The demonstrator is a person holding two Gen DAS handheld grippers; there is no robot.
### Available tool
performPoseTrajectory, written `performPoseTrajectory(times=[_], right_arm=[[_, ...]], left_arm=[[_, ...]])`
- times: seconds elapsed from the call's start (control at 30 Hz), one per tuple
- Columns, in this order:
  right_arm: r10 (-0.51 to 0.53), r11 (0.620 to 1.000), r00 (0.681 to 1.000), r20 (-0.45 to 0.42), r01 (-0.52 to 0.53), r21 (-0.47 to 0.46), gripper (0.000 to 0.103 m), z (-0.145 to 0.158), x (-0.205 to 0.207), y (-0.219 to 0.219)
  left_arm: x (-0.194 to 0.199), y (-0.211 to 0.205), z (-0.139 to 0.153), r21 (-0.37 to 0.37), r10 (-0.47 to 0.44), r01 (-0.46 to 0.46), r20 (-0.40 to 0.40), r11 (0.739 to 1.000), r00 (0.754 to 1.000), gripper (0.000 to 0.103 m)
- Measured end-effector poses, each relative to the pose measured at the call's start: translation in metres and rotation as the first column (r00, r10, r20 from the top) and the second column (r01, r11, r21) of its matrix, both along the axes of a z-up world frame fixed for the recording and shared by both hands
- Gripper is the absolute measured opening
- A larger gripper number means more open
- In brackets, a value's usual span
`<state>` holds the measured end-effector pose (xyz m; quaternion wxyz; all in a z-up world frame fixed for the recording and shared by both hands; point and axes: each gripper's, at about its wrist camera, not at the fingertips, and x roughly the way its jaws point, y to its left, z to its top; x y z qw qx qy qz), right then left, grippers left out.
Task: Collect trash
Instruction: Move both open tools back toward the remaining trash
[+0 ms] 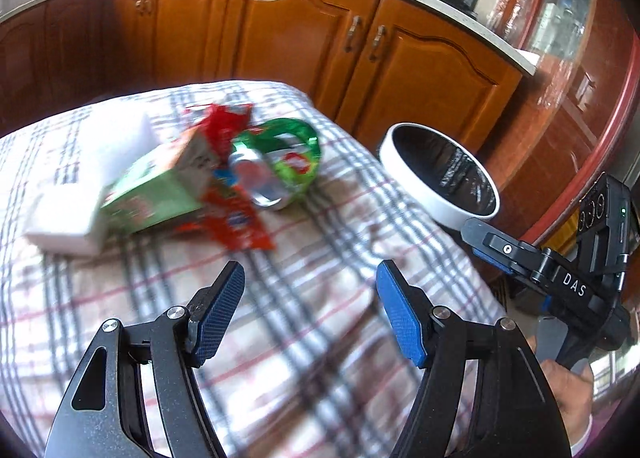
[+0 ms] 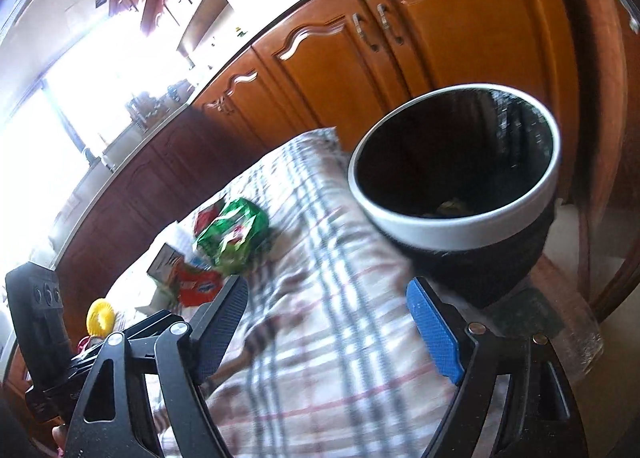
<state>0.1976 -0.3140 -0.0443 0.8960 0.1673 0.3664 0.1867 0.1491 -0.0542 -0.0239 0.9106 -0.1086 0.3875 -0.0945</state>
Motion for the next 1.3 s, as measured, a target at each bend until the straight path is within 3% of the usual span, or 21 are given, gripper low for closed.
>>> performPoseTrajectory(times=[0.47,0.87,1.07,1.3], right_arm=[[0.118,0.993,0.993,-0.015,-0.118,-0.013,0.083,-0.004,-0.007,0.064],[0.160,0.987,0.987,-0.027,-0.161,-0.018,0.083,-0.007,0.004,0.089],[0.160,0.987,0.987,-0.031,-0.161,-0.018,0.083,-0.009,0.017,0.096],[0.160,0.987,0.986,-0.034,-0.161,-0.015,0.083,-0.011,0.031,0.100]], left_arm=[[-0.025,0.067,-0.008,-0.005,0.144,-0.144,-0.010,0.990,0.989,0.070],[-0.024,0.111,-0.017,-0.002,0.253,-0.253,-0.033,0.967,0.967,0.071],[-0.006,0.126,-0.023,0.027,0.305,-0.304,-0.055,0.952,0.951,0.072],[0.024,0.138,-0.033,0.113,0.363,-0.352,-0.094,0.929,0.927,0.074]])
